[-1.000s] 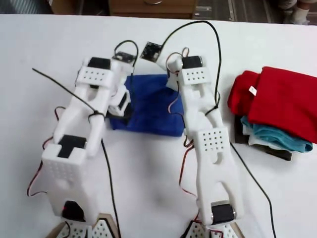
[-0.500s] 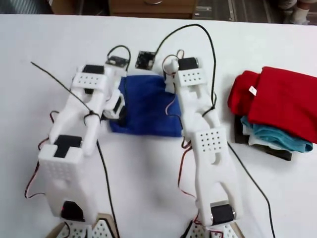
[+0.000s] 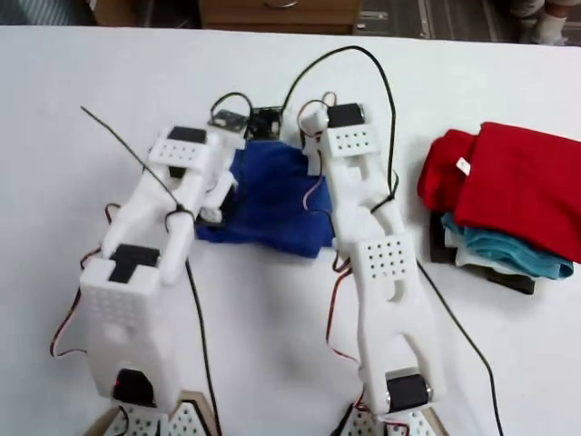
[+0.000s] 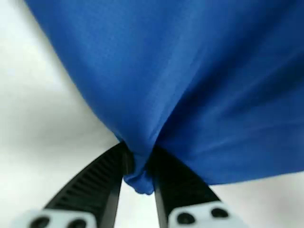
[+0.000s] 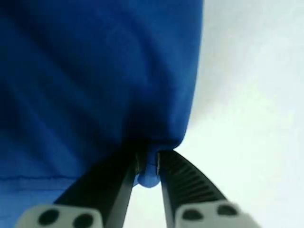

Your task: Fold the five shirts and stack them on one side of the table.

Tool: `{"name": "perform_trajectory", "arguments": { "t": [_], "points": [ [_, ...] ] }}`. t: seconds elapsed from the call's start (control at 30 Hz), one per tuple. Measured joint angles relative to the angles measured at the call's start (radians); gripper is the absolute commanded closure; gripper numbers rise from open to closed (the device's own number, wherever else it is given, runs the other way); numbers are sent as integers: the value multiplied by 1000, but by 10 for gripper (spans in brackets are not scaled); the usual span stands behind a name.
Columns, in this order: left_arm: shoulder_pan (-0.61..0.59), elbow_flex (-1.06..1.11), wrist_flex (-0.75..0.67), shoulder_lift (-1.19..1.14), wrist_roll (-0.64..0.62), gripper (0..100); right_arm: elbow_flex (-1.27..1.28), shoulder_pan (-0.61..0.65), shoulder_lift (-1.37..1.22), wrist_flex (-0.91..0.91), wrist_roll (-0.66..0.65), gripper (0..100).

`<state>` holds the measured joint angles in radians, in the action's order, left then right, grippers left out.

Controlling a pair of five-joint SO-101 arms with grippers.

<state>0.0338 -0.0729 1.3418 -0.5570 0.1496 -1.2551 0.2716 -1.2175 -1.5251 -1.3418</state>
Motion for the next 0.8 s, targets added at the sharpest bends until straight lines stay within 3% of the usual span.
{"name": "perform_trajectory", "arguments": {
  "t": [0.17, 0.47, 0.6, 0.8],
  "points": [
    [6, -77, 41, -43, 0, 978, -97, -12, -12, -140, 28, 978],
    [15, -364, 167, -77, 44, 978, -144, -97, -14, -187, 138, 978],
    [11, -402, 173, -77, 74, 978, -40, -100, 64, -186, 210, 978],
    [5, -404, 175, -77, 110, 977, 319, -81, 405, -186, 353, 978]
  ]
}}
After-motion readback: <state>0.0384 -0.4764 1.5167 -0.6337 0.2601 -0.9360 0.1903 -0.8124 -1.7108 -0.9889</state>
